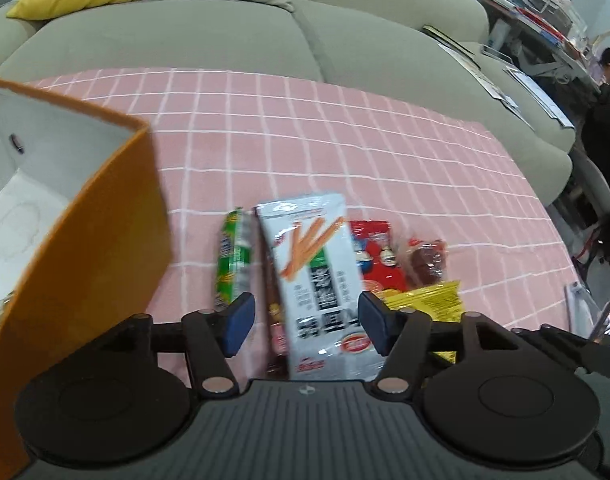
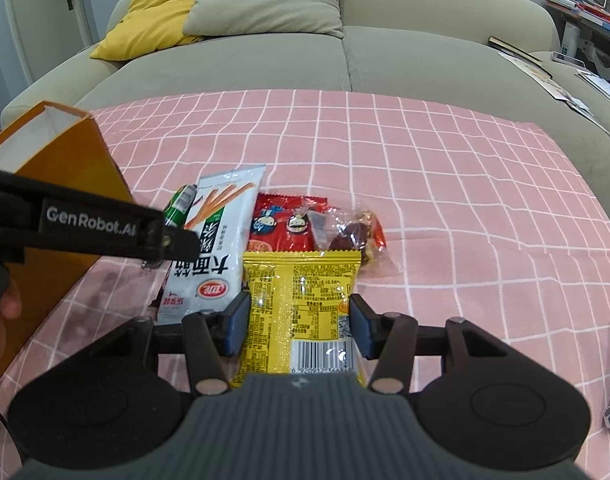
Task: Organize snacks
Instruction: 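Grasp the white spicy-strip packet with the left tool while the right tool grasps the yellow packet, then carry both packets over the shoebox and open both tools to drop them, then withdraw both tools from the box back toward the remaining snacks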
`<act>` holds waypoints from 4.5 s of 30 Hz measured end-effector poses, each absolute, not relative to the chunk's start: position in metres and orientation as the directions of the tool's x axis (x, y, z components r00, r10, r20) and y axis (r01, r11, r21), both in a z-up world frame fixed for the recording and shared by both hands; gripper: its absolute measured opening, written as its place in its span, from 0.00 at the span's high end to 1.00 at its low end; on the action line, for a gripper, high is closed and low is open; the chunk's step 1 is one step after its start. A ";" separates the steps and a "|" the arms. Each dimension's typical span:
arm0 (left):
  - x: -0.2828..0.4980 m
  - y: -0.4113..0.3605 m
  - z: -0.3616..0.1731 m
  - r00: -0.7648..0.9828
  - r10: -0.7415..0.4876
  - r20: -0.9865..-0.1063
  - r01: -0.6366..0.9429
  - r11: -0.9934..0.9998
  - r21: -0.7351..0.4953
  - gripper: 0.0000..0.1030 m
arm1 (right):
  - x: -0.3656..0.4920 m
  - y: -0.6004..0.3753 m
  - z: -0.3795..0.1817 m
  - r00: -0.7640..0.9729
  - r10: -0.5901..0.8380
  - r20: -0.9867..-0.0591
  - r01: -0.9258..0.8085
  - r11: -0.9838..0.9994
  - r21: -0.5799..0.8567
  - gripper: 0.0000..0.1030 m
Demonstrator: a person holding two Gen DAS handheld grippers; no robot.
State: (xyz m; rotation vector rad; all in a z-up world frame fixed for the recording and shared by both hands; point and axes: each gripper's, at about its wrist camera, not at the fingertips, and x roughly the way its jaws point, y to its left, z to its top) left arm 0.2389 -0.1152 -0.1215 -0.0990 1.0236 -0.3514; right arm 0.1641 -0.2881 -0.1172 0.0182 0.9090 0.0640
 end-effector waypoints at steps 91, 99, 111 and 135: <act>0.222 0.093 -0.055 0.402 -0.060 -0.913 0.195 0.980 0.022 0.49 | 0.216 -0.029 -0.040 0.478 0.317 -0.819 -0.681 0.722 -0.118 0.52; 0.238 0.089 -0.082 0.334 -0.047 -0.941 0.223 0.974 0.030 0.49 | 0.235 -0.019 -0.065 0.420 0.296 -0.858 -0.709 0.697 -0.107 0.52; 0.248 0.098 -0.101 0.304 -0.050 -0.951 0.171 0.985 0.003 0.47 | 0.242 -0.019 -0.082 0.401 0.295 -0.867 -0.700 0.710 -0.082 0.51; 0.223 0.095 -0.049 0.421 -0.026 -0.907 0.118 0.993 0.027 0.31 | 0.225 -0.026 -0.045 0.405 0.303 -0.863 -0.630 0.776 -0.024 0.23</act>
